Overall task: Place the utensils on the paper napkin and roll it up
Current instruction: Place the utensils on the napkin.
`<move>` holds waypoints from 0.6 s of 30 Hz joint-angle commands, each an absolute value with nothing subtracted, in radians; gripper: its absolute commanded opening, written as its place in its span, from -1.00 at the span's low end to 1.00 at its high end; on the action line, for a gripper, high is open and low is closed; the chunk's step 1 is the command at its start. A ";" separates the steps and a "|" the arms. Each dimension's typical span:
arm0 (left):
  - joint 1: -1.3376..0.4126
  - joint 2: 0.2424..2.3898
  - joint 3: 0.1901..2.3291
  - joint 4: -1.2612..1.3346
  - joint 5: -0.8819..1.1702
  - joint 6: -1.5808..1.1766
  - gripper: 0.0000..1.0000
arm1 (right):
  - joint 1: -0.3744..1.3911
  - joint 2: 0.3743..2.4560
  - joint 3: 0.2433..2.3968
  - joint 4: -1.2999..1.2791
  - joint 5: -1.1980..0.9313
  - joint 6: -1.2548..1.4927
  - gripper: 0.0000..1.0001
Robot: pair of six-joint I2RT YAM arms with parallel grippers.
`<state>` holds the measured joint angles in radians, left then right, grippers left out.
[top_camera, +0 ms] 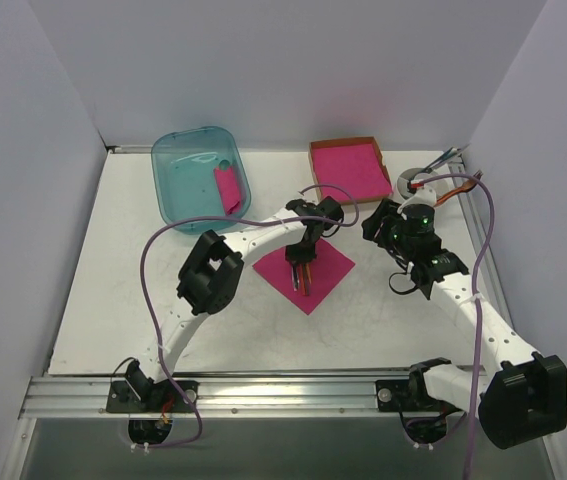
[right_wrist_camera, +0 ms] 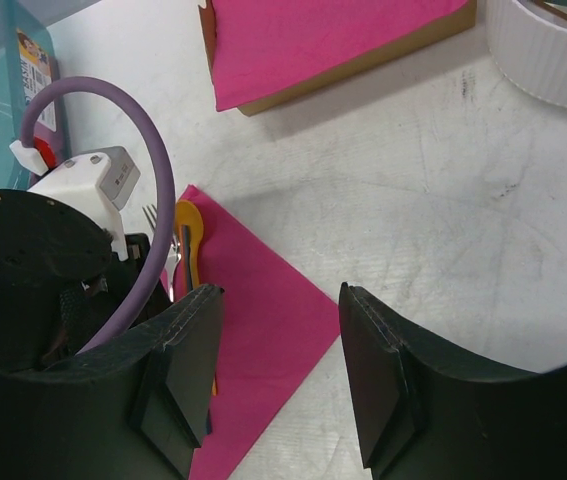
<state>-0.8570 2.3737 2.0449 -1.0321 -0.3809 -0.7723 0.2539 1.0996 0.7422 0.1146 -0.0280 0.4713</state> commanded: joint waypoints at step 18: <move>-0.847 1.935 1.609 -0.764 -0.362 -0.680 0.06 | 0.267 1.304 0.675 0.236 -0.141 0.509 -0.58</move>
<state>-0.8555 2.0411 1.7313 -0.8639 -0.3309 -0.7002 0.2569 1.2724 0.6914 0.1780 -0.1116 0.4942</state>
